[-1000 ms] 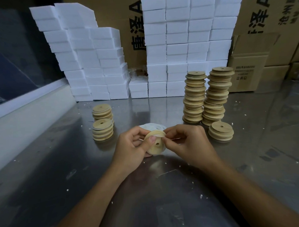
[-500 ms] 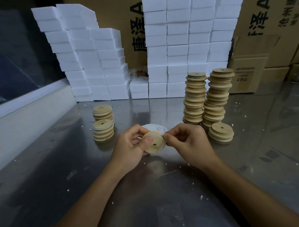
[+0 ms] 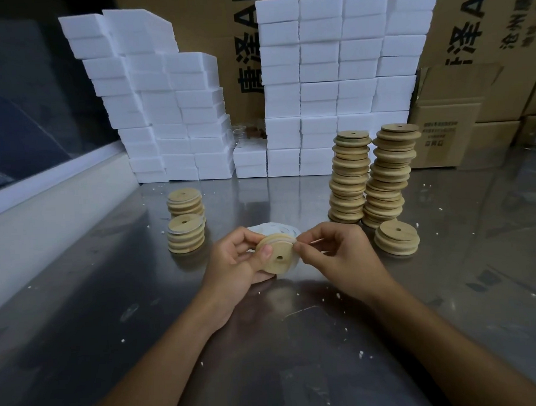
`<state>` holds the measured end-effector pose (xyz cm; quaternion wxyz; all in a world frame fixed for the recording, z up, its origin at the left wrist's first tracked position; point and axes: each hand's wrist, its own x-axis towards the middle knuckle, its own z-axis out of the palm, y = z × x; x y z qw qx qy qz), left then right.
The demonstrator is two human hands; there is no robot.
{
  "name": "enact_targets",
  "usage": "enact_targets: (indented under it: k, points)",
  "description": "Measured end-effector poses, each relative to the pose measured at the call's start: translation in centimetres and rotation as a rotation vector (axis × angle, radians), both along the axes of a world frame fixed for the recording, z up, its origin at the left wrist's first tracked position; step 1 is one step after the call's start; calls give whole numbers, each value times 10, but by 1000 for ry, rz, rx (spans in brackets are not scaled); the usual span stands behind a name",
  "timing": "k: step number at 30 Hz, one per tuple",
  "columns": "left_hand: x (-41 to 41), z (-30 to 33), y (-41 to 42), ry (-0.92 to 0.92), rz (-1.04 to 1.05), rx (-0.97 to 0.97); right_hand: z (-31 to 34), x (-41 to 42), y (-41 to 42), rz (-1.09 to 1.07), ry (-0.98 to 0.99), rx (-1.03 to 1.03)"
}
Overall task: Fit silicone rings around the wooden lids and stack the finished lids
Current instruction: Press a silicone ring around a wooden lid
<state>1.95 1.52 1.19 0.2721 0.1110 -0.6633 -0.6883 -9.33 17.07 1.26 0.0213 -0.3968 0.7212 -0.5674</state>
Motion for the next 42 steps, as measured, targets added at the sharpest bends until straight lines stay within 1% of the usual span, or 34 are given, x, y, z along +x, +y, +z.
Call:
enact_targets:
  k: [4, 9, 11, 14, 20, 21, 23, 32, 35, 38, 42]
  points:
    - [-2, 2, 4, 7, 6, 101, -2, 1, -2, -21, -2, -25]
    - [-3, 5, 8, 19, -15, 231, -3, 4, -2, -75, 45, -29]
    - [-4, 6, 7, 15, -15, 220, -4, 6, -3, -98, 63, -53]
    - [-2, 6, 6, -2, -17, 91, -4, 7, -3, -127, 116, -78]
    - [-2, 5, 10, 60, 70, -315, 0, 12, -2, -104, 311, -42]
    - [-2, 4, 10, 65, 81, -354, 1, 13, -2, -96, 337, -28]
    - [-2, 4, 8, 68, 81, -356, 2, 13, -2, -86, 358, -23]
    - [-1, 7, 4, 61, 28, -385, 2, 10, -3, -72, 215, -74]
    - [-1, 7, 4, 66, 21, -390, 1, 10, -4, -67, 195, -78]
    - [0, 5, 3, 70, 17, -358, 0, 9, -5, -53, 156, -64]
    - [0, 3, 4, 56, 10, -267, -1, 7, -4, -20, 81, -29]
